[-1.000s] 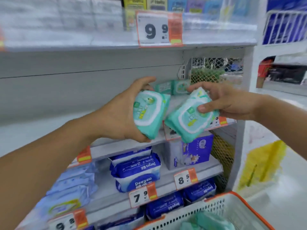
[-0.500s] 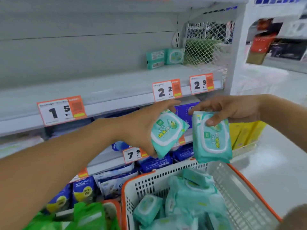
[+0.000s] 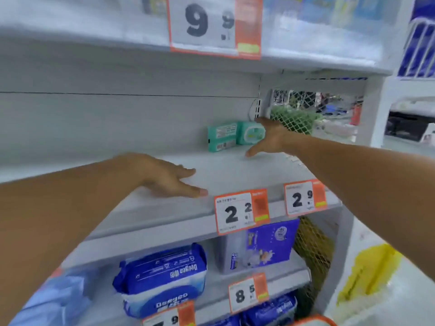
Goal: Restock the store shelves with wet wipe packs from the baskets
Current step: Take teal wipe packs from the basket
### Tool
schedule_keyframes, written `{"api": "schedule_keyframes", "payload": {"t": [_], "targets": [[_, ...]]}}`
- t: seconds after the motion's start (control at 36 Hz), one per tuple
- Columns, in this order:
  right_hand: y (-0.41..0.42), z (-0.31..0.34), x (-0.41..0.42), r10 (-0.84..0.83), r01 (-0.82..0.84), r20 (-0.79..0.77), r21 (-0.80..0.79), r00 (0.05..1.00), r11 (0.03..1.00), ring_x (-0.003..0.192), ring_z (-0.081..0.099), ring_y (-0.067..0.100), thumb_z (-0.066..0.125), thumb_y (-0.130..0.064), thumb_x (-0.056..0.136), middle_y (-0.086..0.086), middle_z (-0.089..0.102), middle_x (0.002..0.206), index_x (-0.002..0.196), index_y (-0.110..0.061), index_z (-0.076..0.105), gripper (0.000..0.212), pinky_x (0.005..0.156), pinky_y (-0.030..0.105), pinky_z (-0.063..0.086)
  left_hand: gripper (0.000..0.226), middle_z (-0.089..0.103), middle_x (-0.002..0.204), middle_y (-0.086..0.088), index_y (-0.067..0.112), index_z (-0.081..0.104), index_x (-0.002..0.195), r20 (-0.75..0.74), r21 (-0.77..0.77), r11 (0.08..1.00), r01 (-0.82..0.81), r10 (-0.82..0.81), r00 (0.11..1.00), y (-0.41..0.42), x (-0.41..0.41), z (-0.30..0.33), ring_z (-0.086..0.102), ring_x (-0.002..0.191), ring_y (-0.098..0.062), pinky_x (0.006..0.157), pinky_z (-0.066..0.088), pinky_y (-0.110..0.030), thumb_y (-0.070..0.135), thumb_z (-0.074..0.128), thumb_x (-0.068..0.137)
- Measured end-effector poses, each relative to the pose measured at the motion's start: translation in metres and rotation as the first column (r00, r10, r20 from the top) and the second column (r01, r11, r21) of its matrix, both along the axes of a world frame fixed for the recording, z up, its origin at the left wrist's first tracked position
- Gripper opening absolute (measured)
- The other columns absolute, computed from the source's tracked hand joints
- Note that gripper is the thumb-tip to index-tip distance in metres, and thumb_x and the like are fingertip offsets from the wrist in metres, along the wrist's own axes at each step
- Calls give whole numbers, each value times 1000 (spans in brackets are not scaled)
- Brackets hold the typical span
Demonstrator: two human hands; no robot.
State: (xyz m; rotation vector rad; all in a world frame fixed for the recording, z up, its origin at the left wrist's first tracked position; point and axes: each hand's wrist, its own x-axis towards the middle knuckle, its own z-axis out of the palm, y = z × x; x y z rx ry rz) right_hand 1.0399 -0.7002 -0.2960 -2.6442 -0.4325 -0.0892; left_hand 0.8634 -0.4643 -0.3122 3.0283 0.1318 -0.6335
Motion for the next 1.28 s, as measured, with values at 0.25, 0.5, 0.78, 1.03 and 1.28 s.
{"api": "schedule_keyframes", "payload": {"t": [0.25,0.5,0.78,1.03,1.28], "targets": [[23,9,113,-105,113,48,-221,993,969,127,53,32,93,-54,50,10,50,147,146,-18,43,114,103,38,45,110,-6,157,37,65,3,146,-13,-109,994,26,-27,1000,26,31,-2,7,151,-5,124,7,-39,100,43,49],[41,16,105,100,-87,70,-170,993,982,83,63,22,98,-23,54,10,59,121,115,-15,59,72,62,30,56,107,-5,160,30,60,4,149,7,-113,993,27,-27,1000,23,31,-1,9,151,-7,124,9,-38,94,47,57],[79,29,28,127,-49,97,-571,987,819,88,66,26,92,-59,51,7,62,98,98,-8,51,80,74,37,58,106,-3,163,25,56,8,151,46,-120,992,26,-21,999,23,27,1,7,152,-9,124,8,-39,93,49,60],[159,15,47,573,-461,25,-565,819,684,133,42,25,98,-34,44,1,36,144,156,-40,9,143,107,45,44,104,5,164,22,55,12,152,64,-107,994,19,-12,998,22,25,1,11,151,-14,123,12,-42,93,49,62],[171,21,12,533,-446,7,-540,846,714,98,62,19,95,-34,45,-9,61,108,117,-30,45,88,77,36,56,110,6,164,18,53,15,152,83,-107,994,3,6,997,23,24,-2,12,151,-18,122,13,-43,97,49,57]]}}
